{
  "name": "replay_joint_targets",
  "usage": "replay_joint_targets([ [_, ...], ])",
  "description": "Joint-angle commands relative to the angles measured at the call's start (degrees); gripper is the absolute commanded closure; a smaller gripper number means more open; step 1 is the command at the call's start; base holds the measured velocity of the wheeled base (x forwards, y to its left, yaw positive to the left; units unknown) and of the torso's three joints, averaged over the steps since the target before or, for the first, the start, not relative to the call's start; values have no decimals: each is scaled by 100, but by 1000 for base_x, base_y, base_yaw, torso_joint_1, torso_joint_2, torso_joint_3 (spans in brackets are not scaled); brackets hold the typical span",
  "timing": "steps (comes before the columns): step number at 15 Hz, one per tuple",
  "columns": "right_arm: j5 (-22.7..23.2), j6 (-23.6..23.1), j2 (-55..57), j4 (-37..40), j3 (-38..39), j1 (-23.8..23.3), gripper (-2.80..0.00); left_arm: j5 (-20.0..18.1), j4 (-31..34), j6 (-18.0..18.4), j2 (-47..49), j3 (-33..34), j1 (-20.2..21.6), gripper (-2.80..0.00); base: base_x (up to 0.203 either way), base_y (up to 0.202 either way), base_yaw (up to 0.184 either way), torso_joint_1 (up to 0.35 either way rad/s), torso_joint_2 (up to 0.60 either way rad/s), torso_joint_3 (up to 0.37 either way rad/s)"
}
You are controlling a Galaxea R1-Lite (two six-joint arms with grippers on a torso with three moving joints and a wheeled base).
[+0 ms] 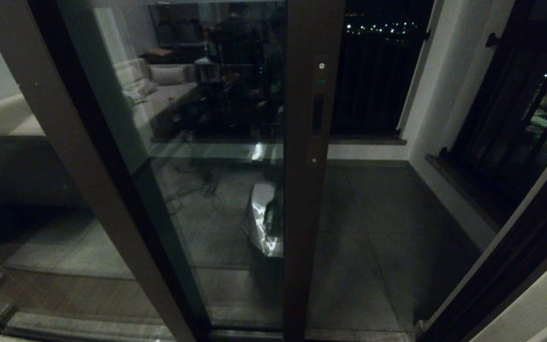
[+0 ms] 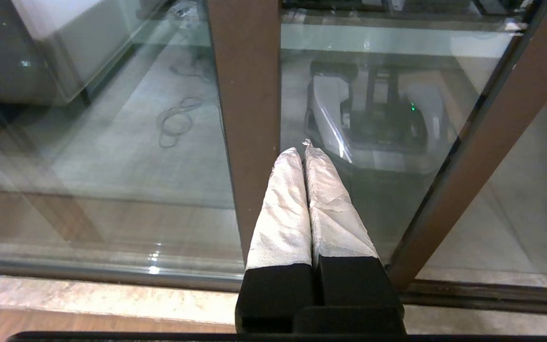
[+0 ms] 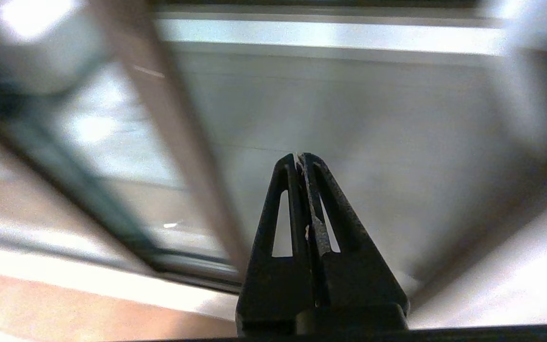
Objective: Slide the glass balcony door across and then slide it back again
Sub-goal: Open the slid door
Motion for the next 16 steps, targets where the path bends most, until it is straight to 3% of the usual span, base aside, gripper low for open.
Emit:
replay_joint_targets([
  [1, -72, -203, -1393, 1086, -2, -937, 0, 1, -1, -2, -1, 9, 0, 0, 0, 0, 0, 0, 0, 0],
  [3, -55, -524, -1917, 1552, -45, -1800, 0, 1, -1, -2, -1, 9, 0, 0, 0, 0, 0, 0, 0, 0],
  [5, 38, -764, -2345, 1870, -72, -2329, 0, 1, -1, -2, -1, 9, 0, 0, 0, 0, 0, 0, 0, 0],
  [8, 722, -829, -2975, 2345, -54, -3181, 0, 1, -1, -2, -1, 9, 0, 0, 0, 0, 0, 0, 0, 0],
  [10, 1210, -682, -3368, 2896, -82, -3288, 0, 1, -1, -2, -1, 9, 0, 0, 0, 0, 0, 0, 0, 0],
  [12, 1578, -540, -3750, 2945, 364, -3234, 0, 1, -1, -2, -1, 9, 0, 0, 0, 0, 0, 0, 0, 0],
  [14, 2047, -549, -4135, 2646, 1200, -3216, 0, 1, -1, -2, -1, 9, 0, 0, 0, 0, 0, 0, 0, 0],
  [16, 2265, -602, -4401, 1820, 2317, -3209, 0, 1, -1, -2, -1, 9, 0, 0, 0, 0, 0, 0, 0, 0],
])
